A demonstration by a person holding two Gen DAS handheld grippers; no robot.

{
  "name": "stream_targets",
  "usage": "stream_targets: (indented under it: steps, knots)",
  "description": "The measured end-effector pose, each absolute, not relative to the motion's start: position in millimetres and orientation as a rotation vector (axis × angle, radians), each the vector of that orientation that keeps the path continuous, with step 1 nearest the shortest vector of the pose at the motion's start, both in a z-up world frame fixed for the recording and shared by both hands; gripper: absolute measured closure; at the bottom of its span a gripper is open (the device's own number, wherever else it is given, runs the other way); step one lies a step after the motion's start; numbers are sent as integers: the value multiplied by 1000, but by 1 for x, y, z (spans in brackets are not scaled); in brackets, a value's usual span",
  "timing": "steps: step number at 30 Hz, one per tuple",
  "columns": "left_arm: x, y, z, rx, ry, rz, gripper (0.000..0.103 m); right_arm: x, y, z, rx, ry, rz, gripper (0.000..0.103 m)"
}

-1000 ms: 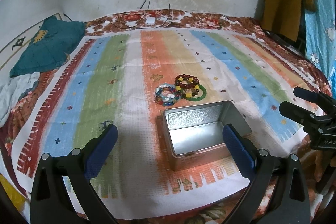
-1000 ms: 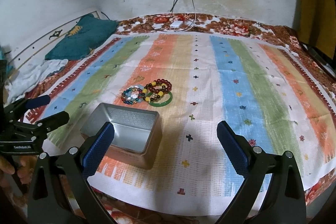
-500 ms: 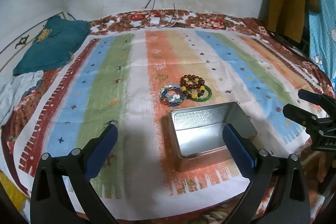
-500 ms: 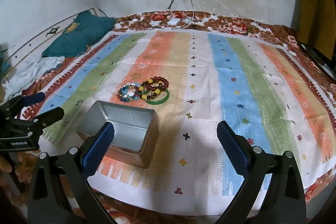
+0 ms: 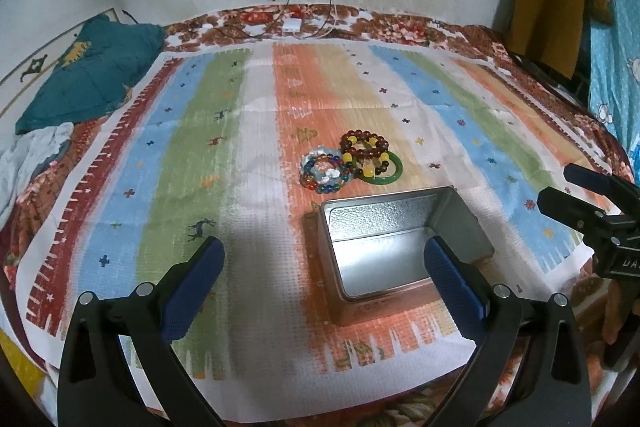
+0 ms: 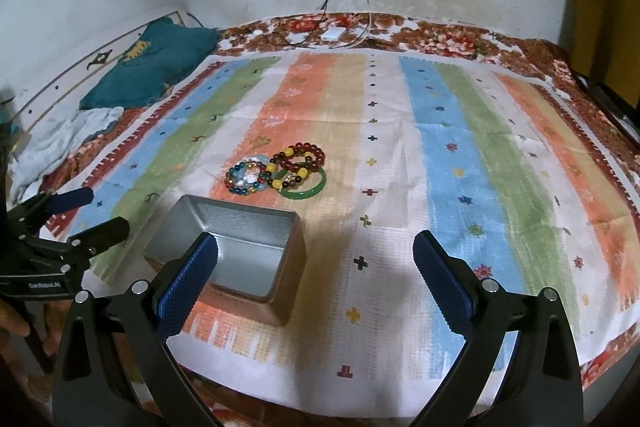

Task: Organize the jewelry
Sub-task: 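Move both tools toward the bracelet cluster beside the silver tin, then lower both tools over the bracelets, fingers open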

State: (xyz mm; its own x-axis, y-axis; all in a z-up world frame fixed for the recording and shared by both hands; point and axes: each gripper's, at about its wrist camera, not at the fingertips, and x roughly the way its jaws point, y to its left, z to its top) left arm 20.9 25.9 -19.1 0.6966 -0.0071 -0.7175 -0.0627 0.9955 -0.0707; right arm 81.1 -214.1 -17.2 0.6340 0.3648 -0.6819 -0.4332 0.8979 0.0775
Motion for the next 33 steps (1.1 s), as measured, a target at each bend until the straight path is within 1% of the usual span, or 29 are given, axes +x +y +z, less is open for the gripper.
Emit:
stream_targets:
  steps: [4,17,24,33]
  knots:
    - [27,31,-21,-113,814,33,6,88,-207,-16,-115,753,471,4]
    - [55,20,-23,-32,844,29,6,112,-190,-16,-152,787,496,4]
    - [82,32,-25,-27,848,58,6,129,-180,-16,-152,791,500,4]
    - [100,36,-31,-36,872,56,6,150,-174,-21,-132,840,494,4]
